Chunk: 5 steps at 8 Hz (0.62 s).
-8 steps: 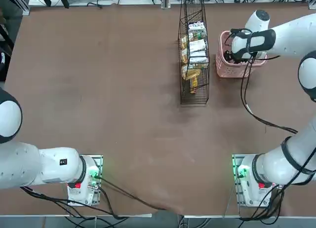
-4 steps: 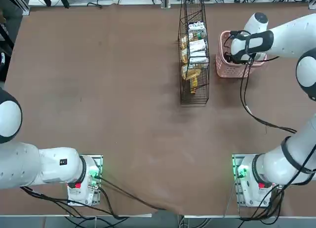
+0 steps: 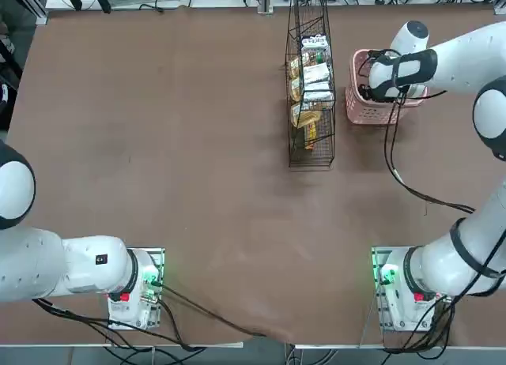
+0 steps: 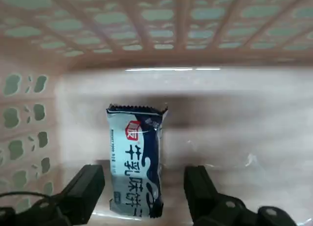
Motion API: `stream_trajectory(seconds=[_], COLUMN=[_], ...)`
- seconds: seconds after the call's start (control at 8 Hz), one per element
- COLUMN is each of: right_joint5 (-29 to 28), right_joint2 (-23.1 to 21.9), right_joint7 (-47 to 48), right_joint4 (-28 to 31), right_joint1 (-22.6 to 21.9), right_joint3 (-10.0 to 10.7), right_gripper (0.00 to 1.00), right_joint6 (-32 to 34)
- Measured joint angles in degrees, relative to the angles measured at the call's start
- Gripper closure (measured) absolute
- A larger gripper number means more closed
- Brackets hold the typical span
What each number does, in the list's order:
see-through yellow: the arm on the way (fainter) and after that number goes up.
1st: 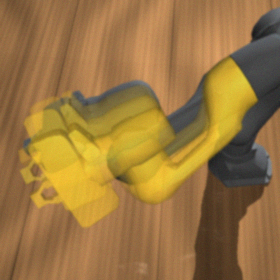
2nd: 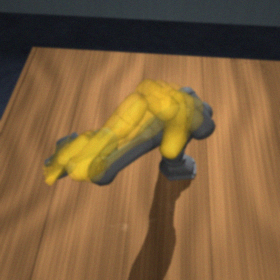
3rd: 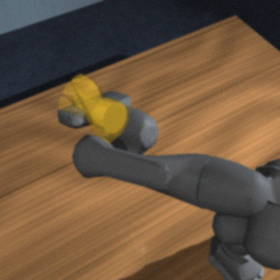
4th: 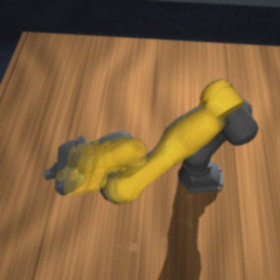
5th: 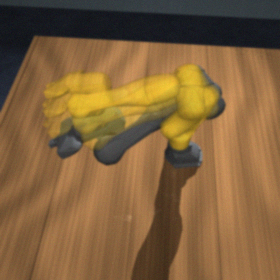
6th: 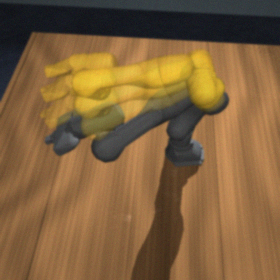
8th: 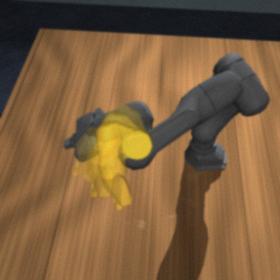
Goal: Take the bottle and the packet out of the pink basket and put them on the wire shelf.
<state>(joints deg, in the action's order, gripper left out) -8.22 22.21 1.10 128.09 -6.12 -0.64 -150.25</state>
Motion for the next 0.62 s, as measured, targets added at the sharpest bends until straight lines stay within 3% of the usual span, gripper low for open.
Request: stream_trajectory(seconds=[0.62], right_joint5=[0.0], right_joint2=[0.7], right_joint7=[0.1], right_joint4=[-0.1], right_joint1=[0.0], right_joint3=[0.0], right_gripper=[0.05], right_joint6=[-0.7])
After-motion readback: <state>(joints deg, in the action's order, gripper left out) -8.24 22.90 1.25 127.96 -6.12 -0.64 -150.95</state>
